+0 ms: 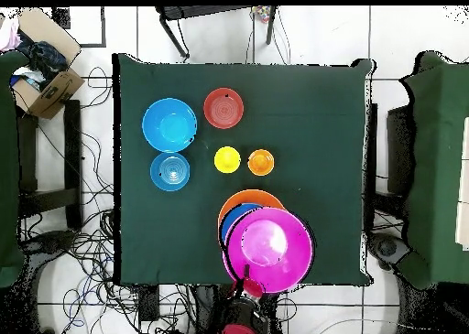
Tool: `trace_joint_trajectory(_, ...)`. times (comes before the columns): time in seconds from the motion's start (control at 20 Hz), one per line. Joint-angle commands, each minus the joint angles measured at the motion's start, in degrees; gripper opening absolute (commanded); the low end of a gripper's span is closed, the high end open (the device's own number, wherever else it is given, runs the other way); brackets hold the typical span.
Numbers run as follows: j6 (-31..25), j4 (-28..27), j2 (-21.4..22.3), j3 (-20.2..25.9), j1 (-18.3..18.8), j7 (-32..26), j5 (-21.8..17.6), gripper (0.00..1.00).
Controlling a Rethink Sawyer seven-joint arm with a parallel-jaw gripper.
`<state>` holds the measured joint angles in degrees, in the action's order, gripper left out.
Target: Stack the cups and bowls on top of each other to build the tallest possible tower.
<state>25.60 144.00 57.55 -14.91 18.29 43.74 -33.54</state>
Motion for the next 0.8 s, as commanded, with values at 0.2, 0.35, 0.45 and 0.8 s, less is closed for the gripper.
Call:
trace_joint_trajectory(0.2, 4.71, -6.98, -3.16, -0.29, -2.41, 13.55, 3.95, 0.00)
trace_joint_trajectory(0.35, 5.19, -6.94, -3.38, -0.63, -3.64, 14.37, 4.96, 0.00)
trace_joint_trajectory(0.45, 6.15, -7.11, -4.33, -0.98, -4.61, 14.77, 5.76, 0.00)
trace_joint_trajectory(0.8, 8.55, -7.75, -7.04, -1.91, -6.97, 16.04, 7.60, 0.00)
